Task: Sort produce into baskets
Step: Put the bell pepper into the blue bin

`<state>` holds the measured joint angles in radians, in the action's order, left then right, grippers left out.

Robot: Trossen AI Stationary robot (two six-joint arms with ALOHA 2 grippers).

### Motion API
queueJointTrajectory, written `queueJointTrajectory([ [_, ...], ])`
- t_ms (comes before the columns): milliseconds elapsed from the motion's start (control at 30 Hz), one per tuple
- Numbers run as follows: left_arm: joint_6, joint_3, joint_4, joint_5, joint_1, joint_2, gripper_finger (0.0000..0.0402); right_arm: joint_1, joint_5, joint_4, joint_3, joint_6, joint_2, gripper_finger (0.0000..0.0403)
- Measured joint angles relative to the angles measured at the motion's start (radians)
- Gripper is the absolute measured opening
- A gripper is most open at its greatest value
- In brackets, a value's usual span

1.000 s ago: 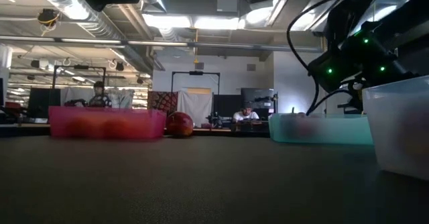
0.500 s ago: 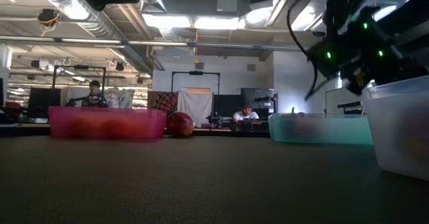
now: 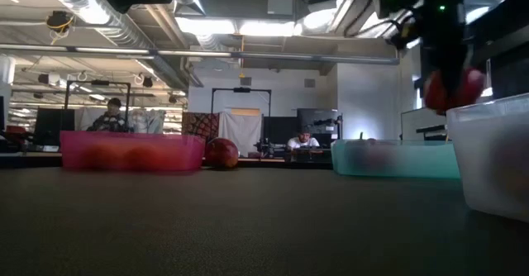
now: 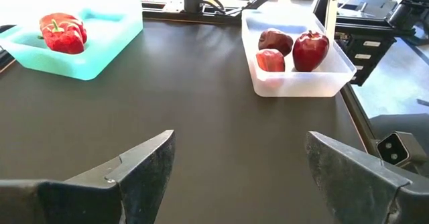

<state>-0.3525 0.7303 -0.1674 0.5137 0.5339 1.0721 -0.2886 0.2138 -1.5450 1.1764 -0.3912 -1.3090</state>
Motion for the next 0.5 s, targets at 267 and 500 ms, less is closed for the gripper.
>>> queueJointTrajectory([
  [267, 0.012, 0.0, 0.0, 0.0, 0.0, 0.0, 0.0327, -0.063, 0.135, 0.231, -0.018, 0.069, -0.011, 0.0221],
  [500, 0.012, 0.0, 0.0, 0.0, 0.0, 0.0, 0.0327, -0.203, 0.131, 0.375, -0.096, 0.161, -0.067, 0.0221],
])
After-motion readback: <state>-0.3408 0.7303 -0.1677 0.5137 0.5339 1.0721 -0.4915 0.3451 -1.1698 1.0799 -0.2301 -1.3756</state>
